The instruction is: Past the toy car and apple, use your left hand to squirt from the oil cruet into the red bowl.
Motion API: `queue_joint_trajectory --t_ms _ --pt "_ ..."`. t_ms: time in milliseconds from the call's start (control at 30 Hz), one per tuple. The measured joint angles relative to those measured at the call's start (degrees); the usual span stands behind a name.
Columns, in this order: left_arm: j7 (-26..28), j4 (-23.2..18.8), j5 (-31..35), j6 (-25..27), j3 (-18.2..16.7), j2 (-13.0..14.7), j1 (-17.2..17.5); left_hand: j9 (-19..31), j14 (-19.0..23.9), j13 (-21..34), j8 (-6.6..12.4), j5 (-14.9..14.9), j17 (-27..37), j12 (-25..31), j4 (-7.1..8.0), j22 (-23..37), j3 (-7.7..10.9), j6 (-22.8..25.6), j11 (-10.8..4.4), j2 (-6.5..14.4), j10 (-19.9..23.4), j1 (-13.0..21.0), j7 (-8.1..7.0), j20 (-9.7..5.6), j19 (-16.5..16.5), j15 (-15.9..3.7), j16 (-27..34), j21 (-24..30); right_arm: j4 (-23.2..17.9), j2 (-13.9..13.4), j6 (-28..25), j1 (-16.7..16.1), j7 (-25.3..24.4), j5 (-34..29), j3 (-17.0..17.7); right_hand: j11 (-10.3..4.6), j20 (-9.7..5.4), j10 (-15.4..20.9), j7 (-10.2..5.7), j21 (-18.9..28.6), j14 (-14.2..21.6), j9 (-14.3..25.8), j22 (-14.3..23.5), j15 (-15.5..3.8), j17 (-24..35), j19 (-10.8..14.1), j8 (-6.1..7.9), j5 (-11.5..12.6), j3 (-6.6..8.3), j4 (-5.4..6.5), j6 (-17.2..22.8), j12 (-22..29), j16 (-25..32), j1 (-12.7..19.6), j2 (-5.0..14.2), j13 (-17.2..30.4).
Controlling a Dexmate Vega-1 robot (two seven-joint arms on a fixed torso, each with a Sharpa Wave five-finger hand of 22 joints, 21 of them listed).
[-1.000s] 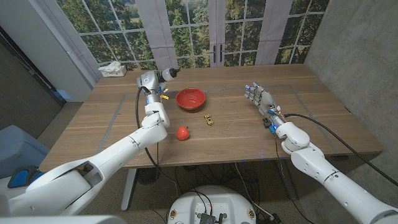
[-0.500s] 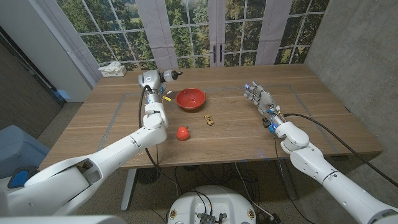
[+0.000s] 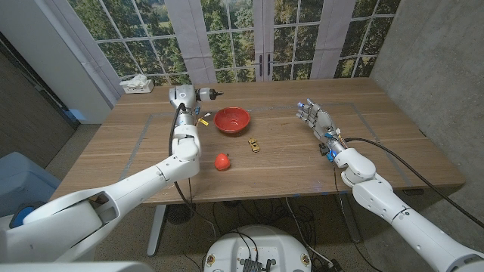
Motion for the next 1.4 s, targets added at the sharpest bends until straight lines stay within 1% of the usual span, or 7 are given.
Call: queue_joint_trajectory --t_ms 500,567,800,1033,1100,1300,1400 --pt "-6.5 -1.1 7.6 1.1 2.1 2.8 -0.5 0.0 0.0 0.0 -0.09 0.0 0.0 0.1 0.15 -0.2 -0.15 0.0 0.0 -0.6 0.0 0.6 -0.02 -0.21 -0.2 0.0 0.0 0.2 0.3 0.2 0.4 -0.1 0.2 0.1 0.0 0.0 0.0 0.0 0.0 -0.2 0.0 0.0 0.0 0.0 -0.3 0.0 0.0 0.0 0.0 0.0 0.0 0.0 0.0 0.0 0.0 0.0" --pt "-7.6 -1.1 9.0 1.1 2.3 3.0 -0.6 0.0 0.0 0.0 -0.21 0.0 0.0 0.1 0.15 -0.2 -0.15 0.6 -0.4 -0.6 0.4 0.6 -0.63 -0.21 -0.2 0.0 0.0 0.2 0.4 0.2 0.5 -0.1 0.2 0.1 0.0 0.0 0.0 0.0 0.0 -0.4 0.0 0.0 0.0 0.0 -0.3 0.0 0.0 0.0 0.0 0.0 0.0 0.0 0.0 0.0 0.0 0.0" --pt "-10.6 -1.1 13.4 0.7 3.3 4.3 -1.1 0.0 0.2 0.3 -0.21 -0.1 0.0 0.1 0.15 -0.2 -0.15 0.6 -0.41 -0.7 0.4 0.8 -0.63 -0.21 -0.2 0.21 0.0 0.2 0.9 0.5 0.7 0.2 0.5 0.3 -0.1 0.0 0.0 0.0 0.0 -0.4 0.0 0.0 0.0 0.0 -0.3 0.0 0.0 0.0 0.0 0.0 0.0 0.0 0.0 0.0 0.0 0.0" --pt "-13.8 -0.2 18.7 -0.4 4.2 5.2 -1.9 0.0 0.2 0.3 -0.22 0.0 0.0 0.0 0.14 -0.2 -0.15 0.6 -0.42 -0.7 0.4 0.8 -0.63 0.11 -0.5 0.21 0.0 0.2 1.6 0.8 0.9 0.5 0.7 0.4 -0.2 0.0 0.0 0.0 0.0 -0.6 0.0 0.0 0.0 0.0 -0.3 0.0 0.0 0.0 0.0 0.0 0.0 0.0 0.0 0.0 -0.02 0.0" --pt "-14.4 -0.1 19.8 -0.7 4.3 5.3 -1.9 0.0 0.2 0.3 -0.22 0.0 0.0 0.0 0.14 -0.2 -0.15 0.6 -0.42 -0.7 0.4 0.8 -0.63 0.11 -0.5 0.21 0.0 0.2 1.7 0.9 0.9 0.5 0.8 0.4 -0.2 0.0 0.0 0.0 0.0 -0.6 0.0 0.0 0.0 0.0 -0.3 0.0 0.0 0.0 0.0 0.0 0.0 0.0 0.0 -0.9 -0.85 0.0" --pt "-16.8 1.0 24.1 -1.9 4.8 5.5 -2.7 0.0 0.2 0.3 -0.43 0.0 0.0 0.0 0.36 -0.1 -0.39 0.6 -0.42 -0.6 0.4 0.7 -0.63 -0.03 -0.7 0.21 0.0 0.4 2.3 1.1 1.0 0.8 0.9 0.6 -0.2 0.0 0.0 0.0 0.0 -0.8 0.0 0.0 0.0 0.0 -0.3 0.0 0.0 0.0 0.0 0.0 0.0 0.0 0.0 -0.8 -0.84 0.0" --pt "-18.1 1.6 26.1 -2.4 5.0 5.5 -3.0 0.0 0.2 0.3 -0.44 0.0 0.0 -0.1 0.36 -0.1 -0.39 0.2 -0.63 -0.6 0.2 0.7 -1.04 0.0 -0.6 0.21 0.0 0.4 2.6 1.2 1.0 0.9 1.0 0.7 -0.2 0.0 0.0 0.0 0.0 -0.9 0.0 0.0 0.0 0.0 -0.3 0.0 0.0 0.0 0.0 0.0 0.0 0.0 0.0 -0.8 -0.84 0.0"
